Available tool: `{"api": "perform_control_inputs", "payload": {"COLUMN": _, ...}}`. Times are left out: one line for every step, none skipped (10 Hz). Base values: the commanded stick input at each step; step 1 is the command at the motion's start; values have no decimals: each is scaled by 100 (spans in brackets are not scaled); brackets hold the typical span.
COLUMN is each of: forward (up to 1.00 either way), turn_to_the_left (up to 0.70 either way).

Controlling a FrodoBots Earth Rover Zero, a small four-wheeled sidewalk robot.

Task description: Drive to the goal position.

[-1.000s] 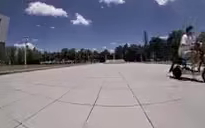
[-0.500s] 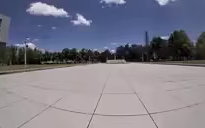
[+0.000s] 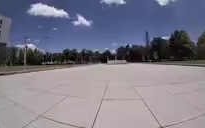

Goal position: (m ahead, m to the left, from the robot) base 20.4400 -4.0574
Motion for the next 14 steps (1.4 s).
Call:
{"api": "perform_control_inputs", "payload": {"forward": 50, "turn_to_the_left": 0}}
{"api": "perform_control_inputs", "payload": {"forward": 50, "turn_to_the_left": 0}}
{"api": "perform_control_inputs", "payload": {"forward": 50, "turn_to_the_left": 0}}
{"api": "perform_control_inputs", "payload": {"forward": 50, "turn_to_the_left": 0}}
{"api": "perform_control_inputs", "payload": {"forward": 50, "turn_to_the_left": 0}}
{"api": "perform_control_inputs", "payload": {"forward": 50, "turn_to_the_left": 0}}
{"api": "perform_control_inputs", "payload": {"forward": 50, "turn_to_the_left": 0}}
{"api": "perform_control_inputs", "payload": {"forward": 50, "turn_to_the_left": 0}}
{"api": "perform_control_inputs", "payload": {"forward": 50, "turn_to_the_left": 0}}
{"api": "perform_control_inputs", "payload": {"forward": 50, "turn_to_the_left": 0}}
{"api": "perform_control_inputs", "payload": {"forward": 50, "turn_to_the_left": 0}}
{"api": "perform_control_inputs", "payload": {"forward": 50, "turn_to_the_left": 0}}
{"api": "perform_control_inputs", "payload": {"forward": 50, "turn_to_the_left": 0}}
{"api": "perform_control_inputs", "payload": {"forward": 50, "turn_to_the_left": 0}}
